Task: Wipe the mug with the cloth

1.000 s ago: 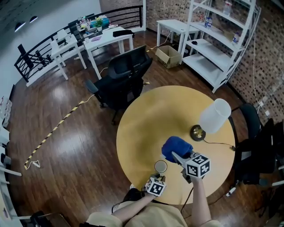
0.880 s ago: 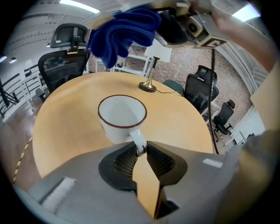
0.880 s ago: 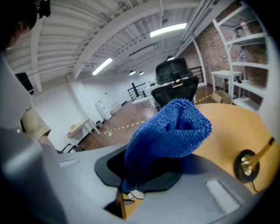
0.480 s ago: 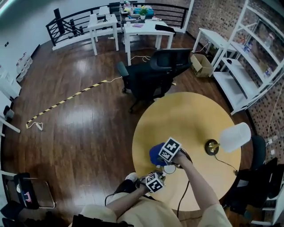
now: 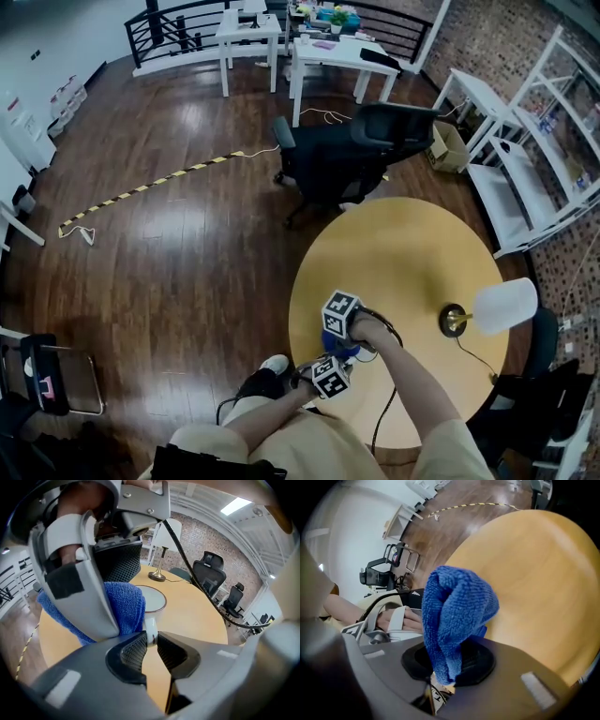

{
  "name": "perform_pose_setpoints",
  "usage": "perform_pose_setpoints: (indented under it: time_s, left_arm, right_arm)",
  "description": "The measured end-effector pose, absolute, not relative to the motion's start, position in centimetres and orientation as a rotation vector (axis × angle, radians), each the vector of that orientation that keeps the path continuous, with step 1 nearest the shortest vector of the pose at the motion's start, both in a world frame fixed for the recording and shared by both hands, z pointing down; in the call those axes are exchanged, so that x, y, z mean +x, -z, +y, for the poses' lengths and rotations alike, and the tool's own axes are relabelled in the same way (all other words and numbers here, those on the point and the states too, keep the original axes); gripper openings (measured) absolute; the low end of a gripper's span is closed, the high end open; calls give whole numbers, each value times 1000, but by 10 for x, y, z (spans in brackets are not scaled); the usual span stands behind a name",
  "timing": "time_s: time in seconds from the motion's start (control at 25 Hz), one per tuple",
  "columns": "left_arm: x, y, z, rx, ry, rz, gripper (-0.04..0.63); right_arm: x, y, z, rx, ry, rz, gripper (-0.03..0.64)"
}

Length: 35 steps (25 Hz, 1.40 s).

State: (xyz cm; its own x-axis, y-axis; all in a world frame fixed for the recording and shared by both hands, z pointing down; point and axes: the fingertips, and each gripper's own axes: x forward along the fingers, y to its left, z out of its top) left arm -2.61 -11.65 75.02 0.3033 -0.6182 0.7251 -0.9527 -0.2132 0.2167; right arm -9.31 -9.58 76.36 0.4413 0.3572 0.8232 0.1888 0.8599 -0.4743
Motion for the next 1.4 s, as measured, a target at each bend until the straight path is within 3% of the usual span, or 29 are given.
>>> perform_pose_setpoints:
  time_s: [1.4]
  left_arm:
    - [-28, -756, -112, 1900, -759, -1447, 61]
  right_arm:
    - [-87, -777, -164, -312, -220, -1360, 60]
